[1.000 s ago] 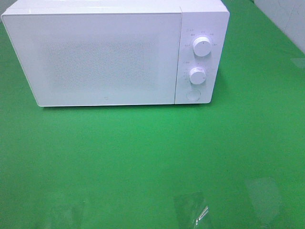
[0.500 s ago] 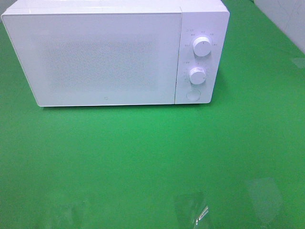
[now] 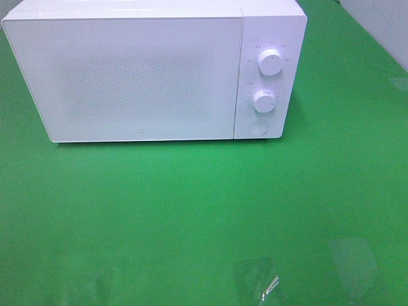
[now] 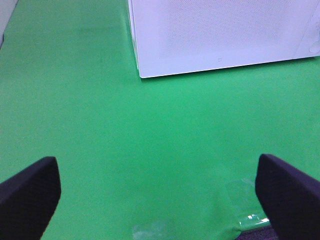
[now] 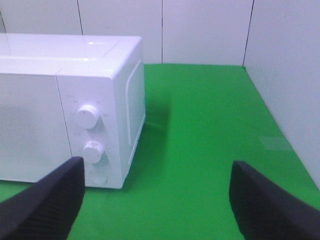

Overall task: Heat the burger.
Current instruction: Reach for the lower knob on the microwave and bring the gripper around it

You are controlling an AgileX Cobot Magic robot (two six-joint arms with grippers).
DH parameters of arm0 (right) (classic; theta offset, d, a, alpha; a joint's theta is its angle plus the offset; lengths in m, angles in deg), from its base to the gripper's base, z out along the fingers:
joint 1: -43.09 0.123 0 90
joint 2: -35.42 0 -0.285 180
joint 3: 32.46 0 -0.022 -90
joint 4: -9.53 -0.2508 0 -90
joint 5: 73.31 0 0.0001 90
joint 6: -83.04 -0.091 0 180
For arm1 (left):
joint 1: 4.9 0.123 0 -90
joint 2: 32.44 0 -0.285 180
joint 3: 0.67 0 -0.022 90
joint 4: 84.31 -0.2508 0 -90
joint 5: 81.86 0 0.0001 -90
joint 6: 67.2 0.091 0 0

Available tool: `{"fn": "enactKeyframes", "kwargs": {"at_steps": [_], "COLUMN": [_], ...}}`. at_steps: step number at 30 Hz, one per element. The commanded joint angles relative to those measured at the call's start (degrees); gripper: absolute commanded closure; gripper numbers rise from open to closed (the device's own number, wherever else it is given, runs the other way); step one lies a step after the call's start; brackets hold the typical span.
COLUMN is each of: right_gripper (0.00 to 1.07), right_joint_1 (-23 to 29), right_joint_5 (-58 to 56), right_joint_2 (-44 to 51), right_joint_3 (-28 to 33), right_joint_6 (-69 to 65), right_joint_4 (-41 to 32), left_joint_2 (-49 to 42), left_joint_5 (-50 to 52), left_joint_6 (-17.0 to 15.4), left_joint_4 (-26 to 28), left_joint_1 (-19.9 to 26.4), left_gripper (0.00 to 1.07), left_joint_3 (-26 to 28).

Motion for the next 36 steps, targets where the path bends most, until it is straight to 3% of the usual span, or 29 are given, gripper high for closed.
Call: {"fn": "enactKeyframes", "kwargs": {"at_steps": [1,7,15,22,36], "right_gripper": [0.32,0.32,0.32,0.32,0.32], "right_joint_1": [0.1,0.1,0.1,0.1,0.1], "right_joint_5": [13.8,20.5,32.7,39.6,64.9], "right_joint_2": [-3.2,-7.7,-23.3,-30.0,-50.2], "right_joint_3": [3.2,4.5,4.5,4.5,4.5], "right_joint_6": [0.1,0.6,0.6,0.6,3.7], "right_joint_4": [0.2,0.2,0.2,0.2,-0.3], "left_joint_2": [-1.5,-1.5,-1.4,-1.4,-1.4], "left_joint_5": [0.3,0.3,0.3,0.3,0.3], "left_joint_6": [-0.2,-0.2,-0.2,-0.2,-0.2], "left_joint_4": [0.1,0.1,0.1,0.1,0.1], "left_joint_1": [0.3,0.3,0.3,0.3,0.3], "left_gripper": [0.09,0.09,0.09,0.09,0.09], "left_joint_3": [-0.2,-0.2,-0.2,-0.2,-0.2]}}
